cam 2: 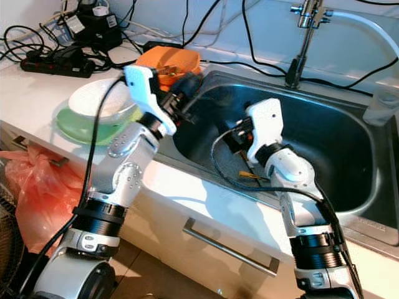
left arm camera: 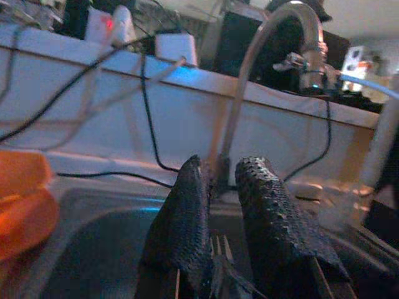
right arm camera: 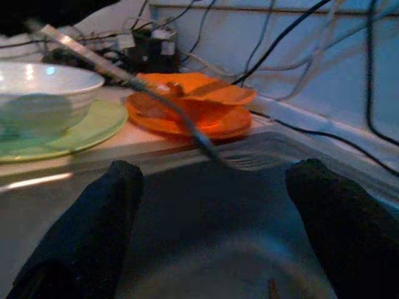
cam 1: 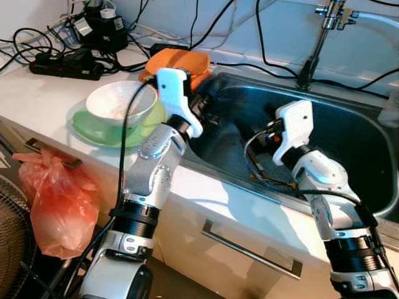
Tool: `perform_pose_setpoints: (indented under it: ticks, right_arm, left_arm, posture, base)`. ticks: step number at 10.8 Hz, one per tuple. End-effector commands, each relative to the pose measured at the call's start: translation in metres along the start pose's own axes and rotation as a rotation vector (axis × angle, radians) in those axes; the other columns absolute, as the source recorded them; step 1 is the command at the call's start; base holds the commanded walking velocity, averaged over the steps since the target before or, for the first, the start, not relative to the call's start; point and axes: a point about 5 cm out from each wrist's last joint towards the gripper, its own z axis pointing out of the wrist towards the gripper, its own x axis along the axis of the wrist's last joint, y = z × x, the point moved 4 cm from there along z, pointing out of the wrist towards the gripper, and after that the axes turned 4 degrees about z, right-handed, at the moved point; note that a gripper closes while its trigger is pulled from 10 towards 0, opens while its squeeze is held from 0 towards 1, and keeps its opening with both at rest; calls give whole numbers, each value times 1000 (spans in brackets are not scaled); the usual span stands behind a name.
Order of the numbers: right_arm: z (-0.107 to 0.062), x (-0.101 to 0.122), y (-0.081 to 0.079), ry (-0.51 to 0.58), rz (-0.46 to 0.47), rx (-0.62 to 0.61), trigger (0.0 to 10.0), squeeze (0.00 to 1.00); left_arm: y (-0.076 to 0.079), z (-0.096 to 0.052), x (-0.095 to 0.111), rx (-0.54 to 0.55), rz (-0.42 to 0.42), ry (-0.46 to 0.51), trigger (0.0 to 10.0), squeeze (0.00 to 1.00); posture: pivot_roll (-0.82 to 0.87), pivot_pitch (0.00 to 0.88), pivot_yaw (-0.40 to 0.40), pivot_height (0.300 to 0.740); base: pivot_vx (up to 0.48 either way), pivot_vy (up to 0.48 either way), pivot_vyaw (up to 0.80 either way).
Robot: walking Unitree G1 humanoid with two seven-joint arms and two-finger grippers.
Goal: Kitchen organization
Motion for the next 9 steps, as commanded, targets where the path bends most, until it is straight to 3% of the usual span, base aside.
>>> perform_pose_setpoints:
  ticks: [1,6,9]
  right_arm:
    - [-2,0,-2,-6,-22,20,10000,0]
    - [0,5,-2,26,-26,-1,10000,0]
    - [4,10,-4,47,-23,-4,10000,0]
  left_arm:
    - [10,2,5,-57,-16,4,0,0]
    - [38,2,-11,-142,-105,-54,0,0]
    - [41,1,-18,-141,-119,-71,0,0]
  posture:
    - [-41,0,56,740]
    - [-47,0,63,740]
    - [-53,0,66,740]
  base:
    - [0,0,0]
    - [0,0,0]
    - [0,0,0]
